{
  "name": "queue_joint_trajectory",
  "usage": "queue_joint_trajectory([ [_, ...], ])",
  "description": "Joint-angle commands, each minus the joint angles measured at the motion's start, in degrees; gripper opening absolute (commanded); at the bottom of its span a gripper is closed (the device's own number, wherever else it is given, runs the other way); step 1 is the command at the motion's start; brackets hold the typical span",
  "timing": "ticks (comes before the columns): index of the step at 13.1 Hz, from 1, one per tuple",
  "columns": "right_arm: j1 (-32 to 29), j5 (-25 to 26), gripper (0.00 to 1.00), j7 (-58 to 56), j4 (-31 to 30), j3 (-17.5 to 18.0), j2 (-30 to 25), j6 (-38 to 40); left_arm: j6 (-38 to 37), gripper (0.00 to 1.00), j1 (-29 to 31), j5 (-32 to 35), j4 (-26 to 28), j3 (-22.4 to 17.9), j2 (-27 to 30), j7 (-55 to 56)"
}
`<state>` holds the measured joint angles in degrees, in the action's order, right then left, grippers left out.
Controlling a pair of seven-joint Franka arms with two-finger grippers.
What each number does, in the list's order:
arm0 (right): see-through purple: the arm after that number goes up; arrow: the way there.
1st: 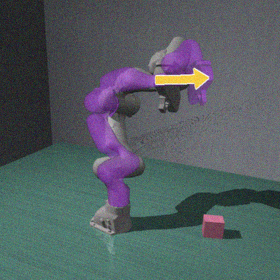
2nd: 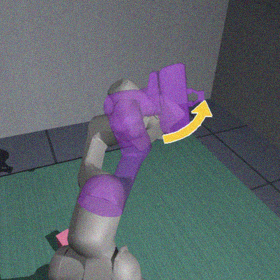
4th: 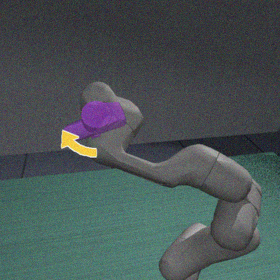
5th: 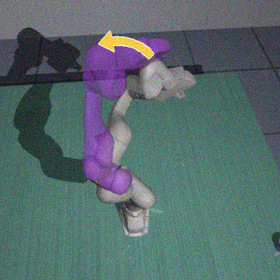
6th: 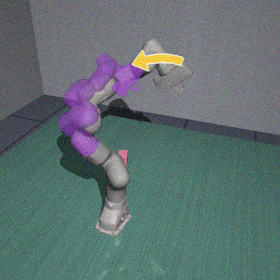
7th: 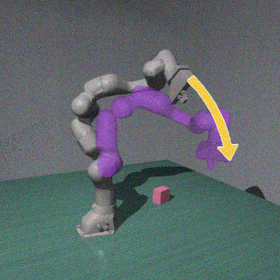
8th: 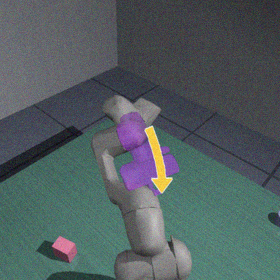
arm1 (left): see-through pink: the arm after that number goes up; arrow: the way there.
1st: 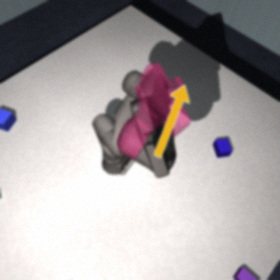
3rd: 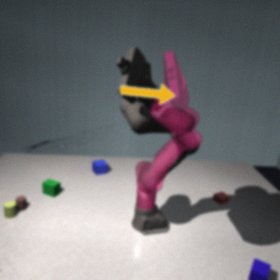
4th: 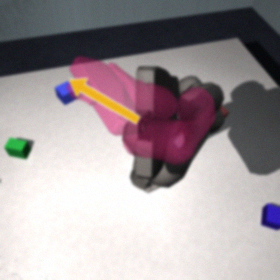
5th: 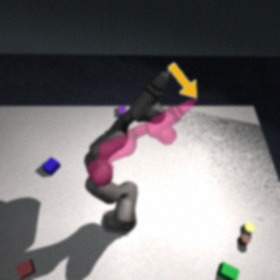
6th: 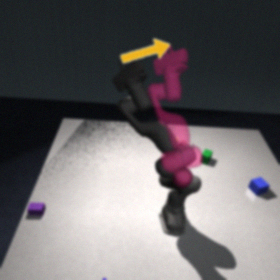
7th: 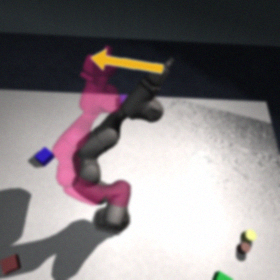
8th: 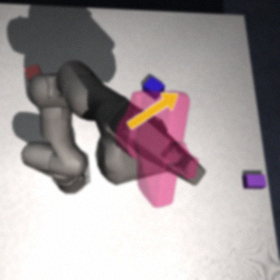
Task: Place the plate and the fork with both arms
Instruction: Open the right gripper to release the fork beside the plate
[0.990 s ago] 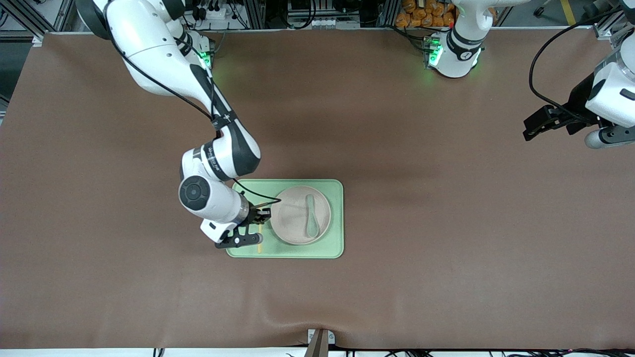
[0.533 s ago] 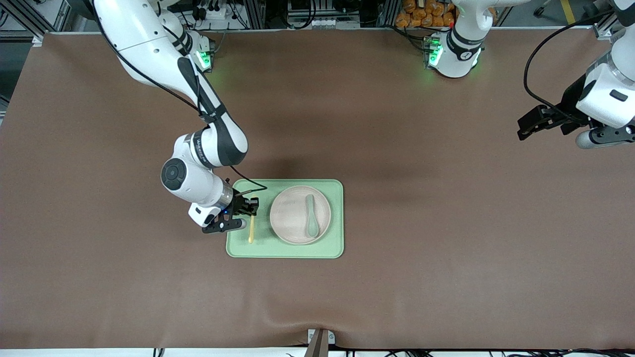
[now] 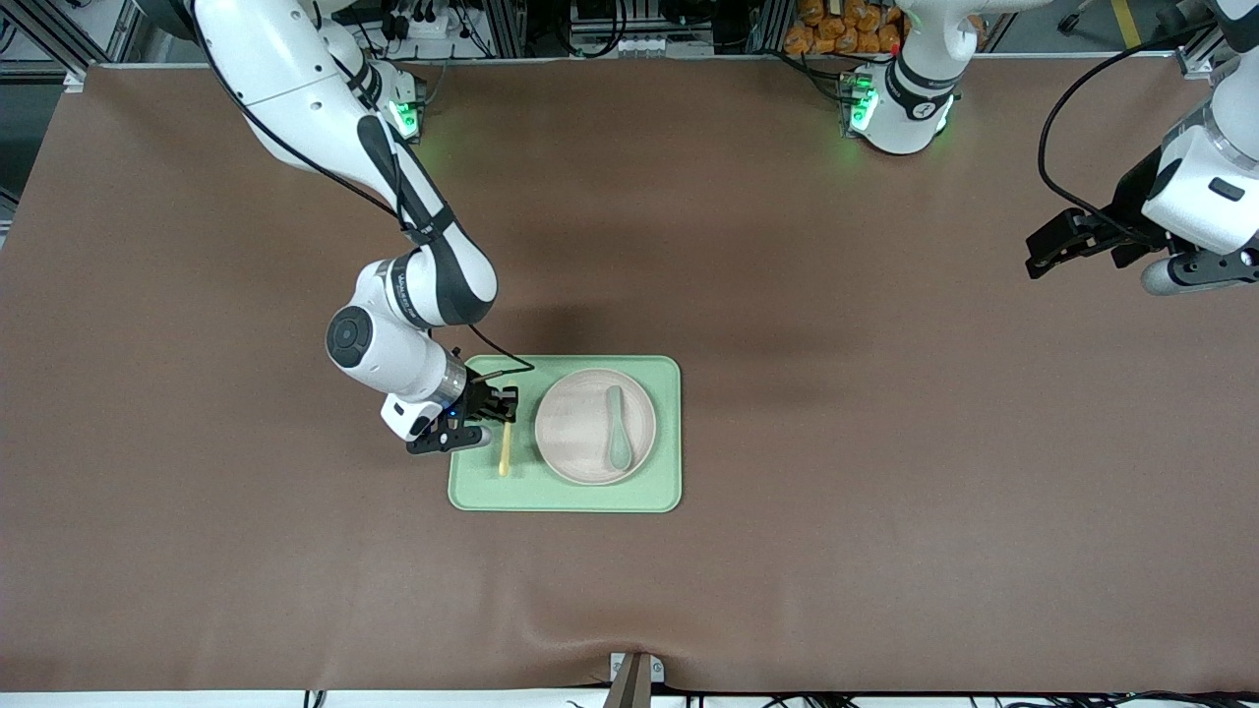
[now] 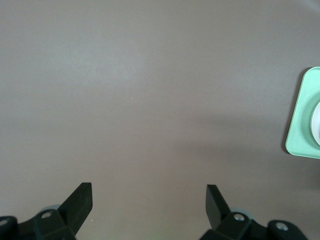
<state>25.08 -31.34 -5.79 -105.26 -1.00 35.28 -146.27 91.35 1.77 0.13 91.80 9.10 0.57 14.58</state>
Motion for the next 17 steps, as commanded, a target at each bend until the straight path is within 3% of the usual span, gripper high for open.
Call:
queue_joint_trajectory([
  [1, -0.2, -2.15, 0.0, -2.74, -1.35, 0.47, 0.75, -2.09, 0.76, 1.0, 0.6, -0.92, 0.93, 0.39, 0.92, -1.05],
  [2, -0.2, -2.15, 0.01, -2.74, -1.35, 0.47, 1.01, -2.09, 0.76, 1.0, 0.51, -0.92, 0.93, 0.39, 0.92, -1.05],
  [3, -0.2, -2.23, 0.12, -2.65, -1.35, 0.47, 1.02, -1.92, 0.76, 1.0, 0.51, -0.92, 0.84, 0.39, 0.92, -1.05],
  [4, -0.2, -2.23, 0.42, -2.48, -0.92, 0.47, 0.93, -1.31, 0.76, 1.0, 0.34, -0.92, 0.84, 0.39, 0.83, -0.96],
  [5, -0.29, -2.15, 0.53, -2.47, 0.13, 0.47, 0.84, -1.21, 0.76, 1.0, 0.08, -0.92, 0.75, 0.39, 0.74, -0.87],
  [8, -0.9, -1.54, 0.6, -2.21, 4.7, -0.05, 0.23, 7.02, 0.76, 1.0, -0.01, -0.92, 0.67, 0.39, 0.74, -0.78],
  [11, -1.17, -0.92, 0.6, -2.21, 5.23, -0.75, -1.26, 9.14, 0.76, 1.0, -0.01, -0.92, 0.58, 0.48, 0.74, -0.78],
  [17, -1.08, 6.81, 0.62, -1.95, 17.43, -8.83, -3.2, 31.96, 0.67, 1.0, -0.1, -0.92, 0.23, 0.39, 0.74, -1.05],
])
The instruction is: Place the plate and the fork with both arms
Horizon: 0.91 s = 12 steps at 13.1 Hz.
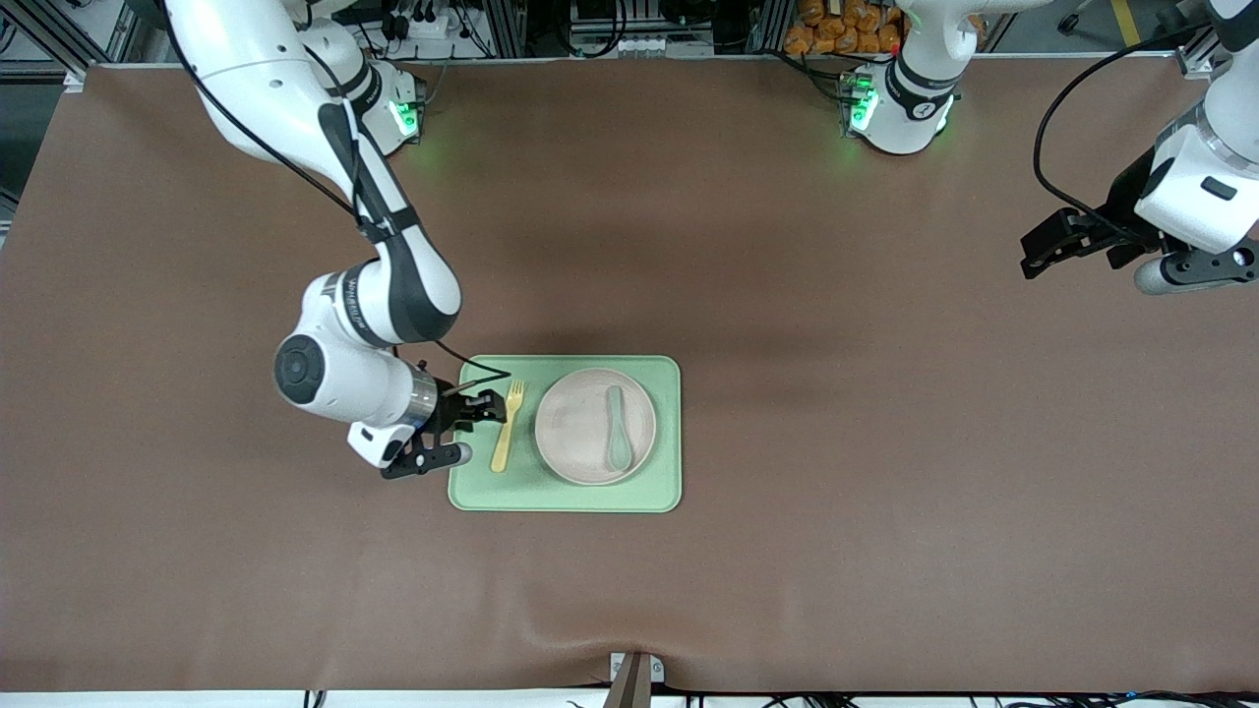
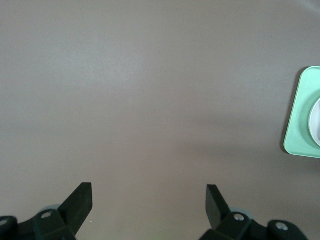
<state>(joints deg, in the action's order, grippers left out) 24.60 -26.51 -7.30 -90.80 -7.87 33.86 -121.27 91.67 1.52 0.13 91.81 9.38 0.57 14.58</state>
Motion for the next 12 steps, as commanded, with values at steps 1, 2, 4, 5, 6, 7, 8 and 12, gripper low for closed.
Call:
queue_joint_trajectory([
  [1, -0.69, 2.51, 0.63, -0.52, 4.74, -3.63, -2.56, 11.8, 0.26, 1.0, 0.15, -0.92, 0.21, 0.37, 0.74, -1.05],
  [2, -0.69, 2.69, 0.63, -0.61, 5.8, -5.65, -3.61, 16.28, 0.17, 1.0, 0.42, -0.92, 0.21, 0.98, 0.74, -1.05],
  [4, -0.69, 2.78, 0.63, -0.61, 6.17, -8.64, -6.42, 21.4, 0.0, 1.0, 0.42, -0.83, -0.14, 0.99, 0.83, -1.13],
  [5, -0.61, 3.04, 0.64, -0.61, 6.17, -10.83, -7.74, 23.86, 0.0, 1.0, 0.42, -0.92, -0.32, 0.99, 0.83, -1.13],
  [6, -0.34, 2.96, 0.58, -0.61, 6.34, -13.72, -8.54, 26.84, -0.09, 1.0, 0.42, -0.92, -0.32, 0.99, 0.92, -1.05],
  [7, -0.78, 2.96, 0.55, -0.96, 7.3, -15.23, -8.98, 30.01, -0.35, 1.0, 0.51, -0.92, -0.32, 1.08, 1.01, -1.05],
  [8, -2.0, 3.04, 0.55, -1.75, 8.96, -16.81, -9.42, 33.35, -0.96, 1.0, 0.51, -1.0, -0.32, 1.08, 1.1, -1.13],
  [12, -13.5, 5.66, 0.67, -5.27, 14.07, -13.07, -9.34, 42.78, -1.58, 1.0, 1.03, -3.19, 0.21, 0.99, 1.45, -1.13],
])
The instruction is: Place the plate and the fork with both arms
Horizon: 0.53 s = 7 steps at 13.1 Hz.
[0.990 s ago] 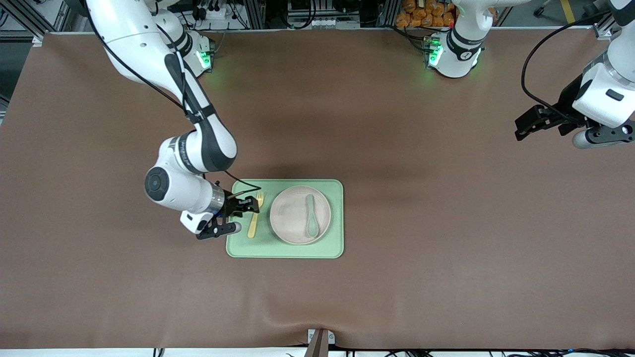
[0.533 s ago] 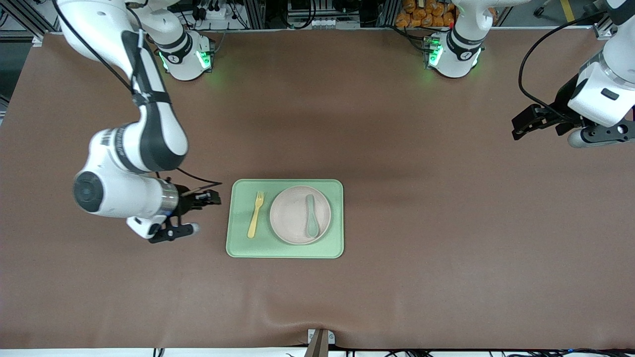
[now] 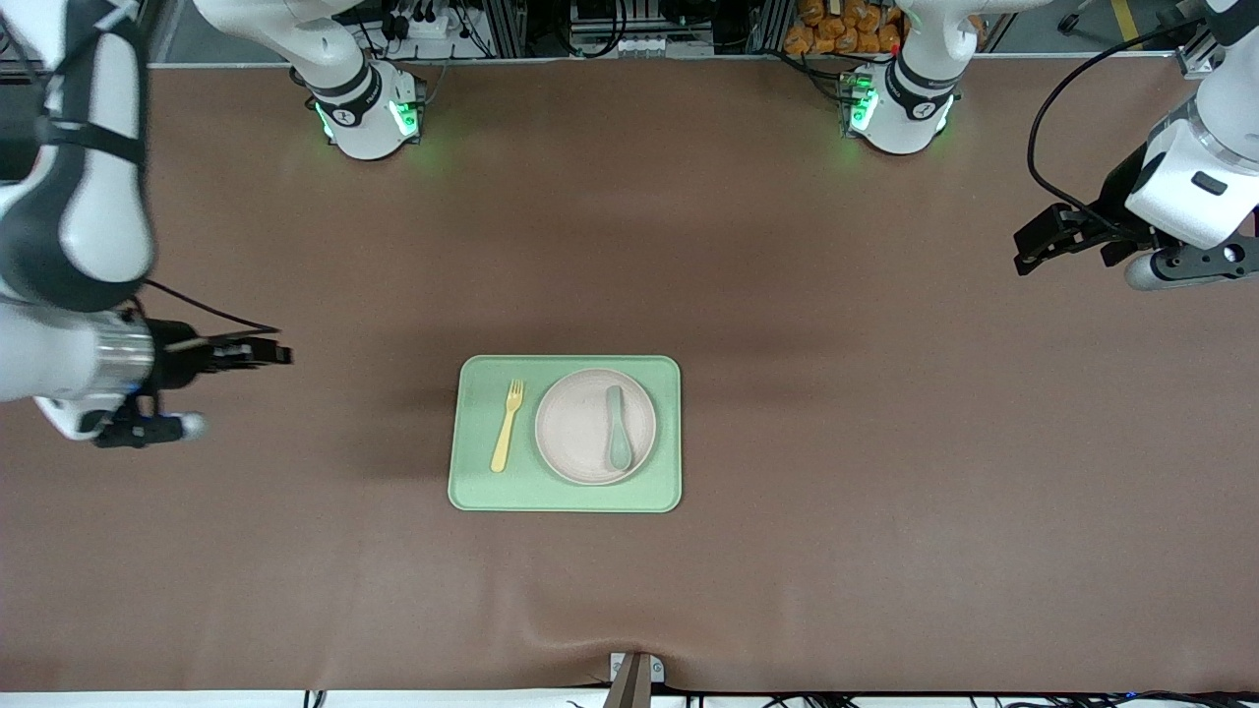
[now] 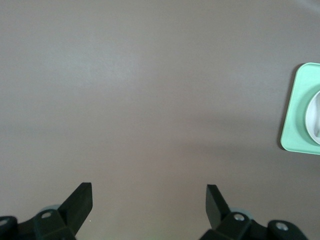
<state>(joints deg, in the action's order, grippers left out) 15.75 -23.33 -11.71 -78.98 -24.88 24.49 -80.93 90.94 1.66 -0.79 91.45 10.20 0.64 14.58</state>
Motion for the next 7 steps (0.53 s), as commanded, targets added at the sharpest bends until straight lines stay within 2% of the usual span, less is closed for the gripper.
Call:
queue_joint_trajectory([
  [1, -6.77, 5.64, 0.96, -0.59, 2.25, 6.31, -0.4, 2.44, -0.77, 1.0, 0.89, -2.37, 0.57, 0.18, 1.47, -1.13],
  [2, -10.01, 7.58, 1.0, -0.94, 2.25, 9.29, -2.23, 2.53, -0.77, 1.0, 0.89, -2.37, 0.48, 0.18, 1.56, -1.13],
  [4, -15.47, 8.47, 1.0, -0.59, 1.64, 15.18, -5.58, 4.01, -0.85, 1.0, 0.8, -2.28, 0.74, 0.18, 2.0, -1.13],
  [7, -16.02, 11.9, 1.0, 0.46, -3.0, 17.05, -12.5, 3.86, -1.56, 1.0, 0.72, -1.94, 0.75, 0.18, 2.09, -1.31],
])
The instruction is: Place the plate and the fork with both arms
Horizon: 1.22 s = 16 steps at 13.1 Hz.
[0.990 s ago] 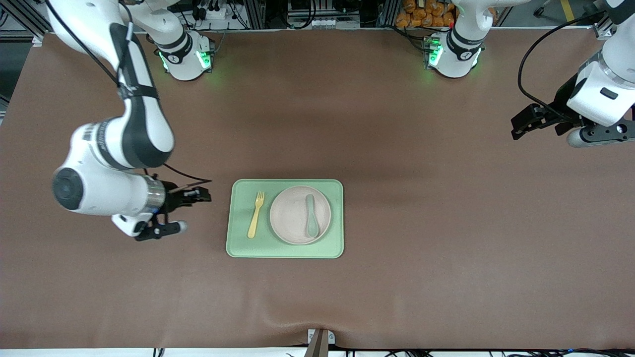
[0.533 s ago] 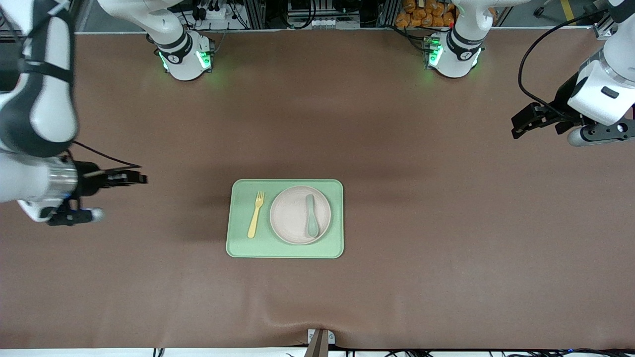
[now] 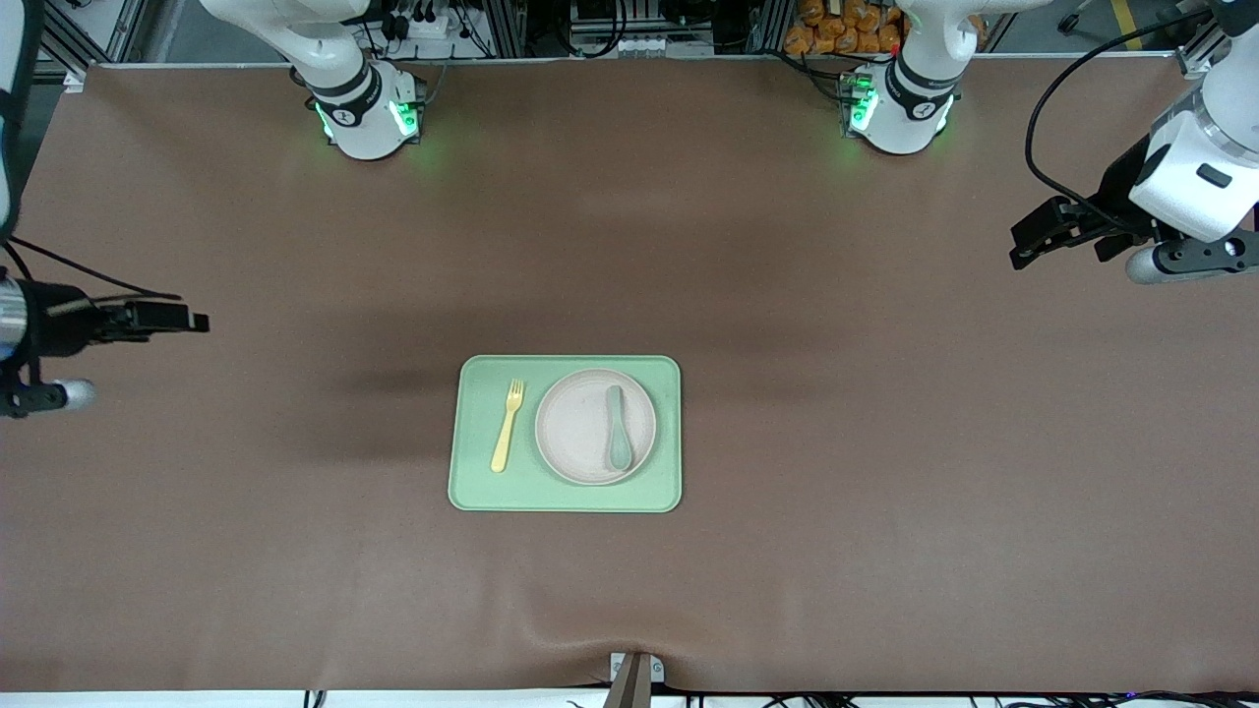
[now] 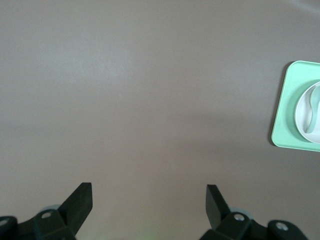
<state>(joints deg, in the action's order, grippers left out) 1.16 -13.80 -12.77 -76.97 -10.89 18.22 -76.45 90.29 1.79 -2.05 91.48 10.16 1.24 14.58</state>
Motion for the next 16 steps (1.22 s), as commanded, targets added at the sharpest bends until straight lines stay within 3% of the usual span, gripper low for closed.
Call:
queue_joint_trajectory([
  [1, -1.42, 3.51, 1.0, 3.87, -7.03, 3.86, -8.44, -1.33, -0.99, 1.0, 0.59, -0.41, 0.72, 0.3, 1.57, -1.48],
  [5, -1.77, 10.46, 1.0, 19.33, -9.07, 12.46, -13.73, -0.81, -1.69, 1.0, 1.2, -0.15, 0.72, 0.21, 2.54, -4.39],
  [7, -2.56, 10.46, 1.0, 19.19, -10.22, 12.83, -15.4, -2.12, -2.22, 1.0, 1.29, -0.06, 0.72, 0.47, 3.07, -4.47],
  [10, -3.7, 10.72, 1.0, 9.72, -4.96, 12.3, -11.99, -1.95, -2.22, 1.0, 1.46, -0.06, 0.72, 0.03, 3.16, -5.17],
  [14, -3.71, 11.0, 1.0, 6.8, 0.57, 12.92, -12.51, 2.16, -2.22, 1.0, 1.46, 0.9, 0.81, -0.14, 3.6, -7.54],
  [16, -3.53, 10.9, 1.0, 7.32, -1.85, 12.74, -14.34, 0.52, -2.22, 1.0, 1.46, 1.17, 0.81, -0.14, 3.86, -7.46],
])
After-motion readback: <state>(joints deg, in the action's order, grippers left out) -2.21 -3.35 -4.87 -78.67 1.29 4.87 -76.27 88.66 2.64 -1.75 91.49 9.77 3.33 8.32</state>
